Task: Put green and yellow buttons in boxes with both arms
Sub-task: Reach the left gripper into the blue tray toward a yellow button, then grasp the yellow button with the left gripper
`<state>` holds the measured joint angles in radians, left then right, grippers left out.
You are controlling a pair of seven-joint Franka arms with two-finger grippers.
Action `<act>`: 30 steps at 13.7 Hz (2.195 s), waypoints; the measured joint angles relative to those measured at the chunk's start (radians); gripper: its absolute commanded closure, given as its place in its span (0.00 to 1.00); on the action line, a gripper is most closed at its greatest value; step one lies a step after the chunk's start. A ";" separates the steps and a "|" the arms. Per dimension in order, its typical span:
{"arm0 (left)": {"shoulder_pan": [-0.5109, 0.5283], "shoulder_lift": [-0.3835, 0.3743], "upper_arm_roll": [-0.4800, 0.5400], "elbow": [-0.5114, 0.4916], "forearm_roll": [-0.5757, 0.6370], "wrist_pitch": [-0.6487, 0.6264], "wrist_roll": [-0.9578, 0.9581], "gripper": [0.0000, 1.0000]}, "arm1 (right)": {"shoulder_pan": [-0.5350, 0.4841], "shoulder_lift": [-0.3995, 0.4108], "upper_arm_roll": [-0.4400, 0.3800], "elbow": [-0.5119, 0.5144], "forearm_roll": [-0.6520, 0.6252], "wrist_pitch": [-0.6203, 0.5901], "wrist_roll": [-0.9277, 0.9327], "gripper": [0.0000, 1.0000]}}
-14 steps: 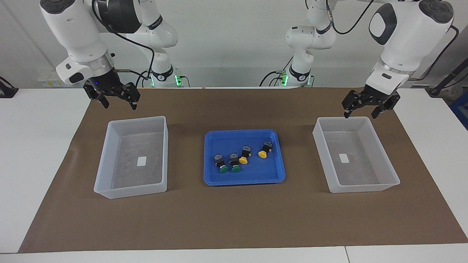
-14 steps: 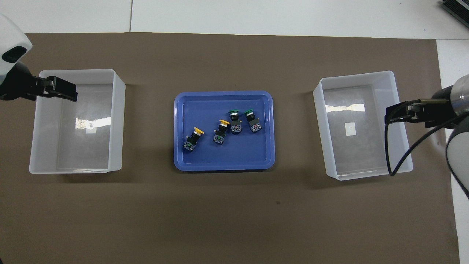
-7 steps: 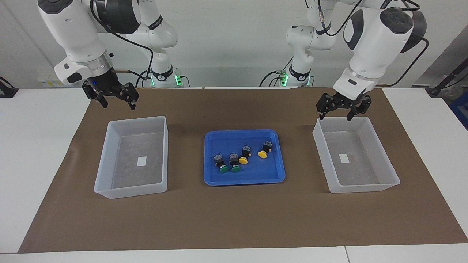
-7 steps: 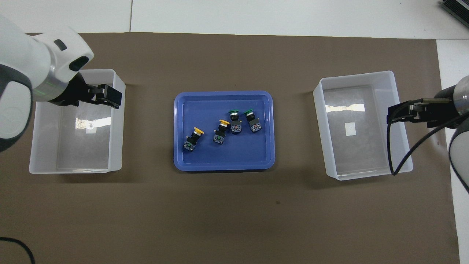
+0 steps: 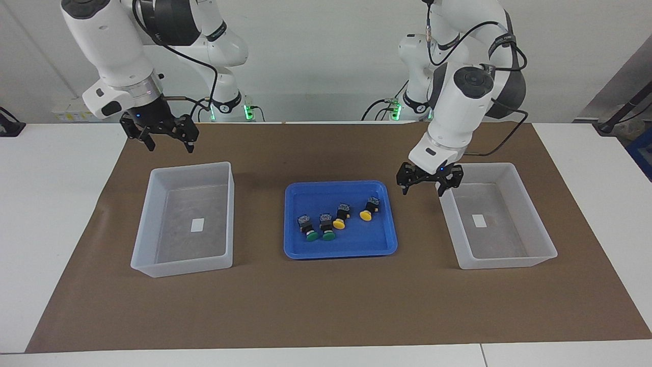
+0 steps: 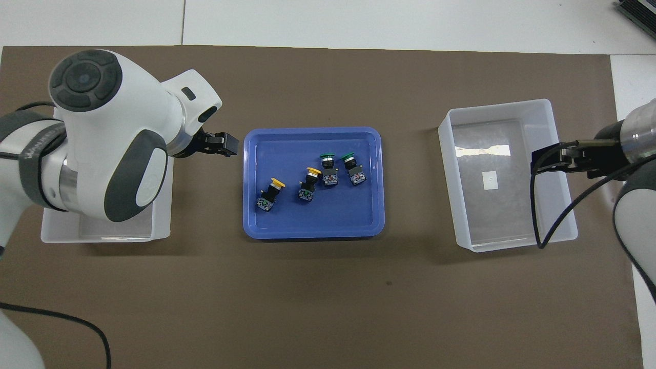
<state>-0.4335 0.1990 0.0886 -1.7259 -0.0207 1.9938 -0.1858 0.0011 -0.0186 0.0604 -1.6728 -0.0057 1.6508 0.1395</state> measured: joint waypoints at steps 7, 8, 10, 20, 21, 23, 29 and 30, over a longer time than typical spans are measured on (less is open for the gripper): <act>-0.109 0.050 -0.002 -0.104 0.000 0.189 -0.058 0.00 | 0.031 -0.009 -0.001 0.044 -0.001 -0.055 0.035 0.00; -0.118 0.052 -0.003 -0.127 0.000 0.226 -0.058 0.00 | 0.031 -0.011 -0.002 0.047 -0.001 -0.059 0.035 0.00; -0.130 0.057 -0.003 -0.168 0.000 0.281 -0.053 0.00 | 0.030 -0.012 -0.002 0.048 -0.001 -0.061 0.035 0.00; -0.178 0.105 -0.004 -0.255 0.000 0.405 -0.026 0.00 | 0.026 -0.011 -0.004 0.043 -0.001 -0.061 0.035 0.00; -0.179 0.105 -0.004 -0.267 0.000 0.411 -0.015 0.02 | 0.027 -0.012 -0.004 0.042 0.000 -0.061 0.035 0.00; -0.183 0.105 -0.004 -0.282 0.000 0.413 0.000 0.06 | 0.029 -0.011 -0.003 0.038 0.000 -0.059 0.035 0.00; -0.206 0.104 -0.004 -0.299 0.000 0.416 0.004 0.24 | 0.032 -0.013 -0.002 0.019 0.000 -0.033 0.035 0.00; -0.206 0.104 -0.004 -0.301 0.000 0.417 0.004 0.28 | 0.032 -0.013 -0.002 0.018 0.000 -0.032 0.035 0.00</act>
<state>-0.6391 0.3032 0.0847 -2.0265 -0.0202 2.4104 -0.1819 0.0329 -0.0319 0.0588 -1.6543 -0.0062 1.6192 0.1747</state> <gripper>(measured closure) 0.167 0.000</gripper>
